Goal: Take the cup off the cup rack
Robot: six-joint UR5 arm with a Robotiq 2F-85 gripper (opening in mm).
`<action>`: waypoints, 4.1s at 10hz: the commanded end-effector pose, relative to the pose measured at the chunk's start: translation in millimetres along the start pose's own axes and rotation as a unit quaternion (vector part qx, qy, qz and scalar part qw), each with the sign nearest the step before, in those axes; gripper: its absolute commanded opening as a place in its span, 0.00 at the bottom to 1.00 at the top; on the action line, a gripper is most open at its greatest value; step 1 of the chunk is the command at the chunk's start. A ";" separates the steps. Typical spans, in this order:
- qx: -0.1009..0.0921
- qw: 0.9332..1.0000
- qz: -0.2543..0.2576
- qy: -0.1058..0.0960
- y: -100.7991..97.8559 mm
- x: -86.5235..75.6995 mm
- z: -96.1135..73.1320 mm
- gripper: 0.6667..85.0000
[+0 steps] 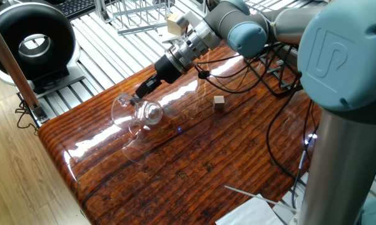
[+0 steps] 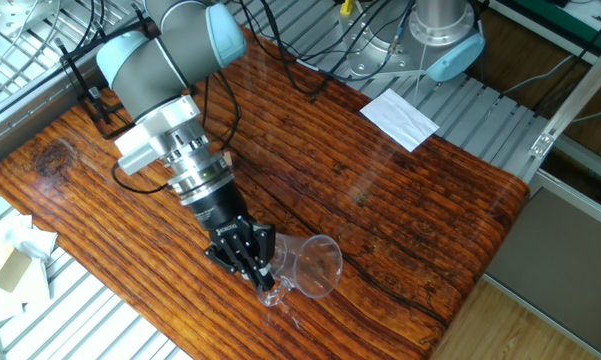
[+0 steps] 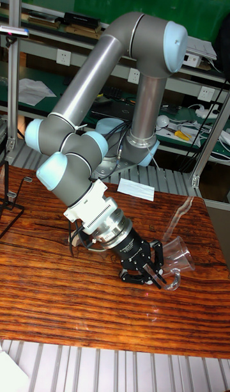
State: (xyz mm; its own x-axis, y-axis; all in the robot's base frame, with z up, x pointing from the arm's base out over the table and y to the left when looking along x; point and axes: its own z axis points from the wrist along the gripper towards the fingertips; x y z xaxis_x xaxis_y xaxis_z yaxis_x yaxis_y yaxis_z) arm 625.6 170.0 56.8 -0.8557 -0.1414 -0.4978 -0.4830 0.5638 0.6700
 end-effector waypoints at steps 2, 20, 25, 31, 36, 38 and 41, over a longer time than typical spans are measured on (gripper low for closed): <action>-0.007 1.000 -0.007 -0.004 1.1 -3.7 -3.2 0.13; 0.055 0.997 -0.036 0.040 -19.5 4.6 -16.0 0.40; 0.102 0.992 -0.038 0.070 -34.1 11.4 -28.1 0.38; 0.267 0.951 -0.079 0.135 -70.1 36.8 -98.7 0.39; 0.452 0.875 -0.088 0.150 -112.2 58.4 -178.0 0.11; 0.441 0.871 -0.117 0.180 -129.4 53.5 -190.7 0.12; 0.445 0.849 -0.157 0.237 -150.9 55.0 -210.4 0.12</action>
State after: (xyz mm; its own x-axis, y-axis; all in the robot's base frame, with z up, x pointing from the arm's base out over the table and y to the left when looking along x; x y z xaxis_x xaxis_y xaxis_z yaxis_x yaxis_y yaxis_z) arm 606.5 -68.5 44.3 -0.8175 -0.5335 -0.2171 -0.4987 0.8442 -0.1966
